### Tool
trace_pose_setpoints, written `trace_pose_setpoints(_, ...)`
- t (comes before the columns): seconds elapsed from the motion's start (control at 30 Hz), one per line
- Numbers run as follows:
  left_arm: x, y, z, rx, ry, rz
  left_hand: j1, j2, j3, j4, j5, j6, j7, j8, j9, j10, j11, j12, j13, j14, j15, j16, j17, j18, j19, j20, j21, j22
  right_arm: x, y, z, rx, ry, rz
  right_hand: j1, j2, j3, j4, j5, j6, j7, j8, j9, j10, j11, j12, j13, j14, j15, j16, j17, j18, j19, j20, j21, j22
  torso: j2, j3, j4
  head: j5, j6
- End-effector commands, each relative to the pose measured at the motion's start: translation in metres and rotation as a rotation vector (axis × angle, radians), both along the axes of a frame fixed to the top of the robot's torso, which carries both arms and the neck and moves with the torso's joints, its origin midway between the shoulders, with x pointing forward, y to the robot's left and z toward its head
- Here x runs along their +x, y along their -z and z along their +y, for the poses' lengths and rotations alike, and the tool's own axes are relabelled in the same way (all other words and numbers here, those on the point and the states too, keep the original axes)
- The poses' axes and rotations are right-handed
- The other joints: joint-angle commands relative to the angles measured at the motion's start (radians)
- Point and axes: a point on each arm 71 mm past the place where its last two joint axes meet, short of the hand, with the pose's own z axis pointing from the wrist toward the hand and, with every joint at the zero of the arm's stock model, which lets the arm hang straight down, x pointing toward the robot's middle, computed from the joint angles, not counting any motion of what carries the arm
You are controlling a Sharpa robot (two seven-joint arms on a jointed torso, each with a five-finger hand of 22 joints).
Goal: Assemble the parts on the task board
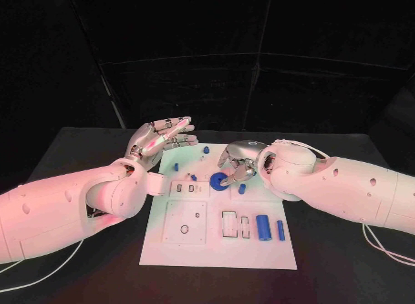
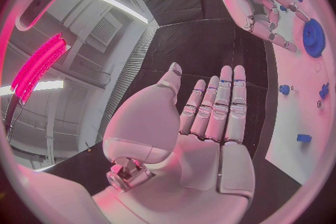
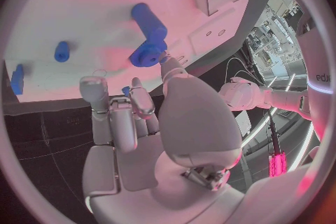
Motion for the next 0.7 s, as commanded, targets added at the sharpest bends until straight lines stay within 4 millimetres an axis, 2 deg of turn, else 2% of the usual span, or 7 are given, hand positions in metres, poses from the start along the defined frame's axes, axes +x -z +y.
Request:
trace_pose_setpoints(0.03,-0.0001,-0.0016,-0.001,-0.006,0.009,-0.011,0.002,0.005,-0.005,0.001,0.006,0.004,0.043,-0.004,-0.001,0.003,0.003,-0.004,-0.001,0.004,-0.001,-0.006,-0.001,0.011,0.006,0.003,0.001,-0.002,-0.0027,0.0031,0.0013,-0.055,0.002,0.0,0.011,-0.002,-0.007,0.002,0.004,-0.005,-0.001,-0.003,0.002,0.0,0.005,0.003,0.004,0.075,0.005,0.001,0.115,-0.017,-0.003,0.007,-0.004,-0.001,0.001,-0.0007,0.002,-0.001,-0.003)
trace_pose_setpoints(0.3,0.0003,-0.0014,-0.0007,-0.005,0.008,-0.01,0.002,0.005,-0.005,0.001,0.006,0.004,0.043,-0.004,-0.001,0.003,0.003,-0.004,-0.001,0.004,-0.001,-0.006,-0.001,0.011,0.006,0.003,0.001,-0.002,-0.0073,0.0079,0.0051,-0.068,-0.015,-0.001,0.024,0.007,-0.012,0.008,0.006,0.006,-0.004,0.004,0.004,0.007,0.002,0.01,0.013,0.075,0.004,0.002,0.119,-0.017,-0.002,0.007,-0.002,0.002,0.001,-0.0007,0.0002,0.0,-0.005)
trace_pose_setpoints(0.43,0.0004,-0.0013,-0.0011,-0.006,0.009,-0.01,0.002,0.005,-0.005,0.001,0.006,0.004,0.043,-0.004,-0.001,0.003,0.003,-0.004,-0.001,0.004,-0.001,-0.006,-0.001,0.011,0.006,0.003,0.001,-0.002,-0.0075,0.0081,0.0064,-0.068,-0.017,-0.014,0.034,0.014,-0.011,0.008,0.006,0.008,-0.005,0.006,0.004,0.008,0.001,0.012,0.015,0.076,0.003,0.003,0.121,-0.018,0.0,0.006,0.0,0.004,0.001,-0.0004,0.0014,-0.001,-0.006)
trace_pose_setpoints(0.57,0.0007,-0.0012,-0.0009,-0.005,0.009,-0.01,0.002,0.005,-0.005,0.001,0.006,0.004,0.043,-0.004,-0.001,0.003,0.003,-0.004,-0.001,0.004,-0.001,-0.006,-0.001,0.011,0.006,0.003,0.001,-0.002,-0.0074,0.0079,0.0074,-0.066,-0.018,-0.027,0.06,0.036,-0.003,-0.002,0.001,0.027,-0.011,0.019,0.007,0.014,-0.004,0.017,0.022,0.076,-0.001,0.004,0.123,-0.018,0.003,0.003,0.003,0.008,0.001,-0.0006,0.0022,-0.002,-0.008)
trace_pose_setpoints(0.7,0.0009,-0.0009,-0.0008,-0.004,0.009,-0.008,0.002,0.005,-0.005,0.001,0.006,0.004,0.043,-0.005,-0.001,0.003,0.003,-0.005,-0.001,0.004,-0.001,-0.007,-0.002,0.011,0.006,0.003,0.0,-0.002,-0.0075,0.0079,0.0088,-0.064,-0.022,-0.039,0.111,0.067,0.029,-0.033,-0.042,0.05,-0.018,0.033,0.009,0.017,-0.012,0.019,0.026,0.076,-0.008,0.004,0.123,-0.019,0.005,-0.003,0.005,0.01,0.001,-0.0007,0.0018,-0.001,-0.009)
